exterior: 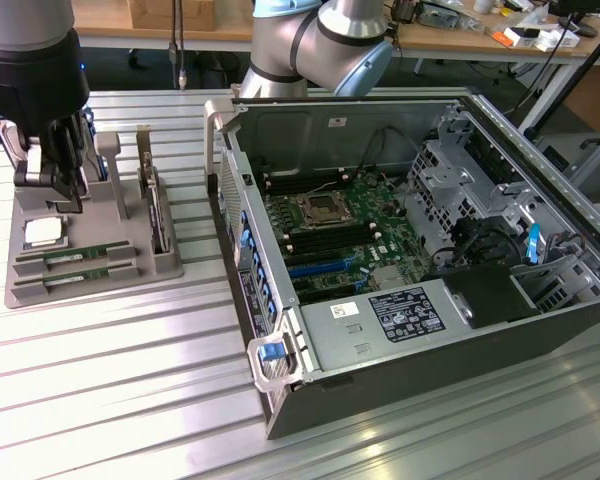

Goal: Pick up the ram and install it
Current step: 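Pick up the ram and move it above insertion slot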

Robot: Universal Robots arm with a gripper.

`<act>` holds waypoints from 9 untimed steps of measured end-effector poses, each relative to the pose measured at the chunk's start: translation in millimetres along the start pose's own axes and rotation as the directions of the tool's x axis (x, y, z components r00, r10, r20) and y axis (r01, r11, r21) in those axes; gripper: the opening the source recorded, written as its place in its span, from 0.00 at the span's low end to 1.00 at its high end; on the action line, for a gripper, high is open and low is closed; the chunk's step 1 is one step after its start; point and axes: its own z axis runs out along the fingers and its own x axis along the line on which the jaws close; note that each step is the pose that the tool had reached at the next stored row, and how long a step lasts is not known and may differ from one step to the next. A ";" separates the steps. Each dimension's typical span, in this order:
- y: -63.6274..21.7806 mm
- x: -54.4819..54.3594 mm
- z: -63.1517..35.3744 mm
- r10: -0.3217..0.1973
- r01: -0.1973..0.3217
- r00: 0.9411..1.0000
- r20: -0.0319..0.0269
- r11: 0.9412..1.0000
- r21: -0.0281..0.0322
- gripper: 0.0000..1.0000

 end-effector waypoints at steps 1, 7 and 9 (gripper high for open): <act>0.0 0.0 0.5 0.000 0.000 1.000 0.000 1.000 0.000 0.30; -0.1 0.1 3.1 0.000 0.000 1.000 0.000 1.000 0.000 0.30; -0.2 0.2 3.9 0.000 0.000 1.000 0.000 1.000 0.000 0.30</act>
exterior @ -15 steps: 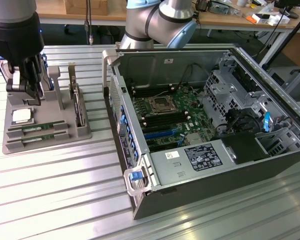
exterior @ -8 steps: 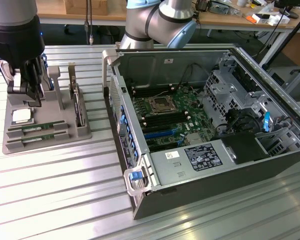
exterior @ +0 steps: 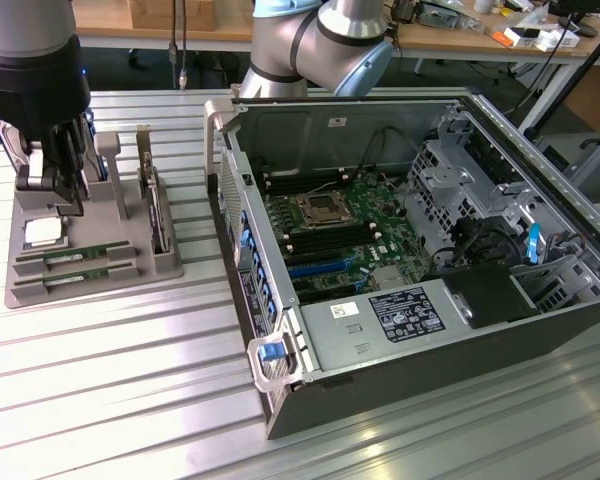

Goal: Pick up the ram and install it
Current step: 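Pick up the ram and move it above insertion slot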

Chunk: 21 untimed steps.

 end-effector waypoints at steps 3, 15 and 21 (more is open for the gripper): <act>-0.1 0.1 2.8 0.000 0.000 1.000 0.000 1.000 0.000 0.30; -0.5 0.4 11.7 0.000 0.000 1.000 0.000 1.000 0.000 0.30; -0.8 0.7 17.9 0.000 0.000 1.000 0.000 1.000 0.000 0.30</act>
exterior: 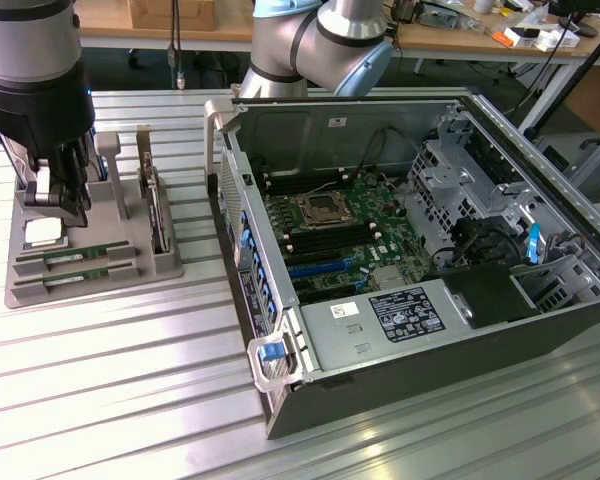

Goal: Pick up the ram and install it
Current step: 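Pick up the ram and move it above insertion slot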

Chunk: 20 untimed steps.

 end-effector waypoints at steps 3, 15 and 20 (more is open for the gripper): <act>-0.1 0.1 1.6 0.000 0.000 1.000 0.000 1.000 0.000 0.30; -0.6 0.8 12.7 0.000 0.000 1.000 0.000 1.000 0.000 0.30; -0.8 1.0 16.3 0.000 0.000 1.000 0.000 1.000 0.000 0.30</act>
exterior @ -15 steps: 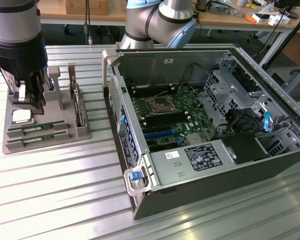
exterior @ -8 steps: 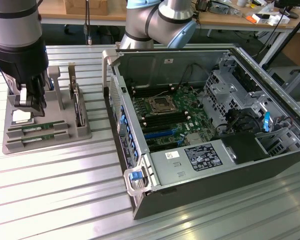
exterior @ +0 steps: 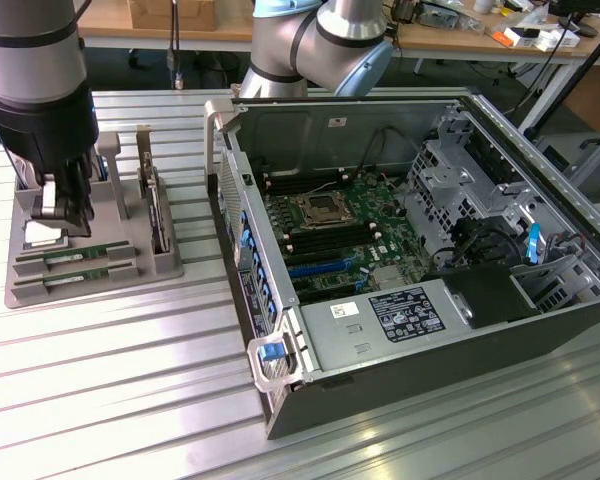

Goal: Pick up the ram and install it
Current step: 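Pick up the ram and move it above insertion slot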

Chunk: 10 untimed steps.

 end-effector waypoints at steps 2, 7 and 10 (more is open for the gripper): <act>-0.1 0.2 2.1 0.000 0.000 1.000 0.000 1.000 0.000 0.30; -0.4 0.5 7.3 0.000 0.000 1.000 0.000 1.000 0.000 0.30; -0.5 0.7 9.9 0.000 0.000 1.000 0.000 1.000 0.000 0.30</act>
